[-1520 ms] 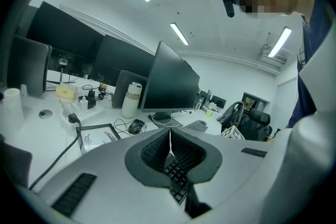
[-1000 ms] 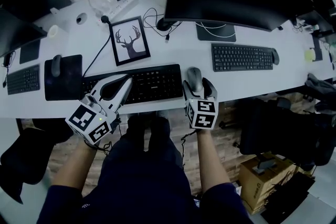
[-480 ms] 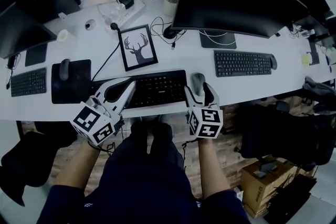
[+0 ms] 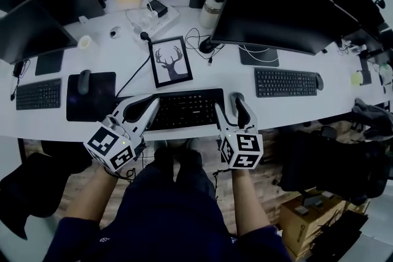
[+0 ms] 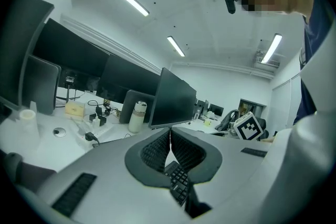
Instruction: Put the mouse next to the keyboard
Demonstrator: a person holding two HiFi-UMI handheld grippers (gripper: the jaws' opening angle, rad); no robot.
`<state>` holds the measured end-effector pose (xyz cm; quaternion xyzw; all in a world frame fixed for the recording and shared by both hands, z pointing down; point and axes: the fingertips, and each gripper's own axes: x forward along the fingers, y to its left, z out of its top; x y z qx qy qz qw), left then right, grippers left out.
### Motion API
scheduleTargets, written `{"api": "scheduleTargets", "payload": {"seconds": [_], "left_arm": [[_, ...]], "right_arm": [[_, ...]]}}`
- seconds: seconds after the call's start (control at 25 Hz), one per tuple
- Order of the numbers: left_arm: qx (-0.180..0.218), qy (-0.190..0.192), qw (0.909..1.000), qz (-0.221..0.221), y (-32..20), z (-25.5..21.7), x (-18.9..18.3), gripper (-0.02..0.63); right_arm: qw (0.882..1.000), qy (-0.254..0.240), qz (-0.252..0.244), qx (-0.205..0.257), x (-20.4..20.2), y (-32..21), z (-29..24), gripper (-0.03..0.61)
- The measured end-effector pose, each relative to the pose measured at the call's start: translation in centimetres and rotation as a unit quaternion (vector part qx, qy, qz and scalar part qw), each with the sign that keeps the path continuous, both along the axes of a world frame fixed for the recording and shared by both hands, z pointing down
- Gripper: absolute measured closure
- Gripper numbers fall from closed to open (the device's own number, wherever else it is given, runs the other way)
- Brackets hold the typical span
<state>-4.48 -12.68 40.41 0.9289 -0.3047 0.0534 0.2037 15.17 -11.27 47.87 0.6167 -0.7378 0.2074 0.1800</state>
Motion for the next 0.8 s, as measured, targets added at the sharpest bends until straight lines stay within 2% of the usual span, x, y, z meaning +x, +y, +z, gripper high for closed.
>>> {"api": "scheduleTargets", "payload": {"seconds": [0.8], "left_arm": [[0.016, 0.006, 0.9993, -0.032, 0.0, -1.9, -3.8, 0.583]], "right_arm": [[0.997, -0.017, -0.061, 0.035, -5.7, -0.7, -4.4, 0.390]]}}
